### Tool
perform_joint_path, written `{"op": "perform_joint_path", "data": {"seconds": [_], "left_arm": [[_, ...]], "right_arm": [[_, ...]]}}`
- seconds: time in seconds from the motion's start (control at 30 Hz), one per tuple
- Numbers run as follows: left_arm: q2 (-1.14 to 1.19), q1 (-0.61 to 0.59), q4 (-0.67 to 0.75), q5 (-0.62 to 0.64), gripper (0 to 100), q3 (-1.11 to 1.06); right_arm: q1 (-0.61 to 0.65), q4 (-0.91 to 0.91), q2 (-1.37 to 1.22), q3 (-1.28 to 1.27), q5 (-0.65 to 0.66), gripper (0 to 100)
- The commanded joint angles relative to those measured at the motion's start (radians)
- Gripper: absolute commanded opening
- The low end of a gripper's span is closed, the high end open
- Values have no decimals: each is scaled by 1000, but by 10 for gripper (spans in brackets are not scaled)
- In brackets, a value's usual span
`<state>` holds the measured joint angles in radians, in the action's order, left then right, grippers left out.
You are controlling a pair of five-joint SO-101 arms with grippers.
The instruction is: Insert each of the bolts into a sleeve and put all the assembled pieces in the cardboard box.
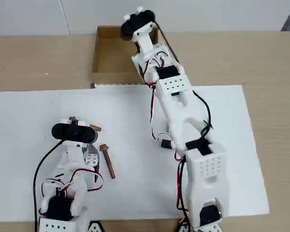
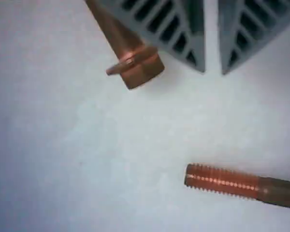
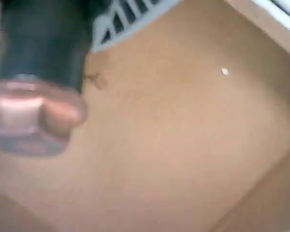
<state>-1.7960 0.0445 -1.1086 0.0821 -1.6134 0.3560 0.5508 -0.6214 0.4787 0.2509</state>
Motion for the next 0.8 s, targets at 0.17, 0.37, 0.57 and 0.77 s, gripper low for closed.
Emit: {"op": "perform_joint_path", "data": {"seconds": [0.17, 0.37, 0.57, 0.77], "left_arm": [[-8, -5, 9, 8, 6, 2], [-8, -5, 9, 8, 6, 2], [-8, -5, 9, 8, 6, 2], [-8, -6, 9, 9, 6, 2]], "right_arm": [[16, -21, -50, 86, 69, 128], [22, -21, -54, 86, 69, 143], [18, -18, -47, 86, 69, 143], [21, 193, 59, 84, 69, 79]]}}
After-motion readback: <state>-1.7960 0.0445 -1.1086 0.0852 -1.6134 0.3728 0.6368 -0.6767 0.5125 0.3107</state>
